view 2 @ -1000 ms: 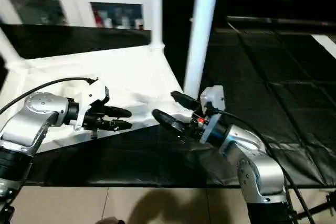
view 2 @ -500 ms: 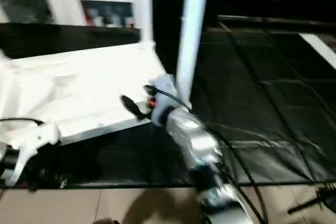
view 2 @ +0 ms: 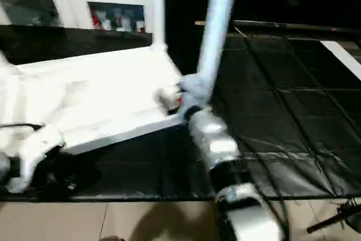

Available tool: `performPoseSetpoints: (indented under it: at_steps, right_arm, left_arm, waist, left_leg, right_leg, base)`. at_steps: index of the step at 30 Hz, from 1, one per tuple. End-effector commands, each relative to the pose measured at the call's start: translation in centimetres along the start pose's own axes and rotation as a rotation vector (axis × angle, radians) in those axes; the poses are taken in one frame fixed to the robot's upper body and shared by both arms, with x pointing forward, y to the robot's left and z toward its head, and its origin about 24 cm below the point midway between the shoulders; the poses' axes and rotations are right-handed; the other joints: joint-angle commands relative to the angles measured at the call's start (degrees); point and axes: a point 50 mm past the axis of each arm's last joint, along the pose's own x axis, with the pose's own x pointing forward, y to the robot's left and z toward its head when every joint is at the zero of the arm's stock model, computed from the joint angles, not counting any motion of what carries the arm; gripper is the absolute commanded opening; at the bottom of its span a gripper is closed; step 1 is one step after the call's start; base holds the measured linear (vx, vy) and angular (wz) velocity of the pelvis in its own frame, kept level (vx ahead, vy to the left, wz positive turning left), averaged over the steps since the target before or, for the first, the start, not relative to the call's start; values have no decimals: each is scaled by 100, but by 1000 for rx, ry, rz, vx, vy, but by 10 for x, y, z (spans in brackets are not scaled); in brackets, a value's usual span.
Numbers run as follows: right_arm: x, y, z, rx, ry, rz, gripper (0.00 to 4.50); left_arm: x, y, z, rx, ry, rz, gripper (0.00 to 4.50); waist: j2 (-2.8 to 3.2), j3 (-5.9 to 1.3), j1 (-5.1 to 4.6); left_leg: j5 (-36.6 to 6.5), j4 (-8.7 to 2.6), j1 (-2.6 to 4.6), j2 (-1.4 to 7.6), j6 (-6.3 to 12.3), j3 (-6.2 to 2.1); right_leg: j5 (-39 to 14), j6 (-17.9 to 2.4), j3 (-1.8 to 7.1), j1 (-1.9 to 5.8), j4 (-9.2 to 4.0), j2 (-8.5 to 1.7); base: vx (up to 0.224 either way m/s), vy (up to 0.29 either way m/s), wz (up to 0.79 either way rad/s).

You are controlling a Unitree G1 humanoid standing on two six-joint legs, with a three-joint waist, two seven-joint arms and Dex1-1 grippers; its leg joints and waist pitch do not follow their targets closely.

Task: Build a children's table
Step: Rotate table base

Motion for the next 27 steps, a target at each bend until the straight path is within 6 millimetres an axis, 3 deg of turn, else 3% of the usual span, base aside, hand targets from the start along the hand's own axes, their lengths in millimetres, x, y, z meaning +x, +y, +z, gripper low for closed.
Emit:
performPoseSetpoints:
  at_steps: [1, 2, 3, 7, 14, 16, 17, 18, 19, 21, 22, 23, 24, 27]
  right_arm:
    - [-4, -23, 5, -2, -22, -105, 450]
    - [-5, -28, 6, -3, -24, -122, 450]
    - [-6, -34, 7, -5, -28, -143, 450]
    - [-12, -58, 12, -10, -45, -233, 450]
    - [-18, -73, 14, -12, -52, -282, 450]
    - [-20, -80, 14, -21, -55, -302, 450]
    - [-22, -83, 15, -29, -57, -312, 450]
    - [-23, -84, 15, -33, -59, -318, 450]
    - [-24, -84, 15, -50, -65, -294, 450]
    - [-23, -79, 15, -69, -67, -229, 450]
    - [-23, -77, 15, -72, -67, -208, 450]
    - [-23, -77, 15, -72, -67, -208, 450]
    - [-23, -67, 13, -77, -65, -116, 450]
    - [-31, -45, 2, -102, -47, 60, 450]
  left_arm:
    - [4, 7, 6, 33, -19, 67, 432]
    - [5, 8, 7, 37, -29, 84, 440]
    - [8, 10, 9, 35, -40, 99, 446]
    - [17, 14, 17, 58, -84, 151, 446]
    - [25, 20, 29, 82, -163, 203, 446]
    - [29, 21, 33, 81, -196, 221, 446]
    - [31, 22, 33, 82, -211, 236, 446]
    - [33, 22, 34, 83, -218, 244, 446]
    - [35, 22, 37, 77, -257, 257, 446]
    - [38, 20, 40, 53, -312, 259, 446]
    - [39, 19, 40, 44, -325, 257, 446]
    - [39, 19, 40, 44, -325, 257, 446]
    - [41, 14, 42, 7, -390, 238, 446]
    - [41, 3, 43, -92, -545, 236, 446]
  waist:
    - [171, -344, -39]
    - [216, -354, -14]
    - [193, -347, -25]
    - [218, -355, -13]
    - [223, -384, 16]
    - [320, -391, 8]
    - [258, -382, -10]
    - [257, -384, 1]
    - [317, -389, 5]
    - [286, -389, -1]
    - [342, -380, -8]
    - [321, -382, -11]
    - [351, -382, -23]
    - [315, -384, -32]
  left_leg:
    - [-1393, -357, 121, 78, -264, -6]
    - [-1380, -352, 119, 72, -274, -20]
    - [-1453, -353, 110, 75, -291, -14]
    - [-1559, -332, 110, 67, -283, -21]
    - [-1347, -300, 69, 71, -220, -29]
    - [-1289, -282, 70, 61, -217, -36]
    - [-1388, -274, 56, 56, -195, -25]
    - [-1385, -273, 57, 58, -186, -24]
    - [-1343, -264, 40, 48, -155, -32]
    - [-1365, -258, 40, 53, -118, -20]
    - [-1414, -263, 39, 64, -101, -23]
    - [-1398, -261, 28, 62, -99, -31]
    - [-1376, -258, 7, 49, -62, -36]
    - [-1275, -251, -6, 73, 56, -34]
  right_leg:
    - [-638, -878, 286, 222, -400, -331]
    - [-630, -888, 282, 227, -390, -351]
    - [-627, -909, 280, 226, -400, -335]
    - [-765, -916, 270, 240, -407, -341]
    - [-490, -988, 250, 272, -372, -341]
    - [-325, -1021, 242, 254, -349, -328]
    - [-357, -1075, 238, 274, -372, -328]
    - [-383, -1075, 239, 279, -369, -338]
    - [-423, -1072, 237, 284, -368, -348]
    - [-478, -1073, 236, 287, -388, -343]
    - [-498, -1081, 232, 279, -408, -343]
    - [-496, -1085, 228, 294, -397, -347]
    - [-485, -1102, 224, 310, -386, -344]
    - [-353, -1131, 223, 316, -400, -344]
  base:
    - [0, 0, 0]
    - [0, 0, 0]
    - [0, 0, 0]
    - [0, 0, 0]
    - [0, 0, 0]
    - [0, 0, 0]
    - [0, 0, 0]
    - [0, 0, 0]
    - [0, 0, 0]
    - [0, 0, 0]
    - [0, 0, 0]
    - [0, 0, 0]
    - [0, 0, 0]
    - [0, 0, 0]
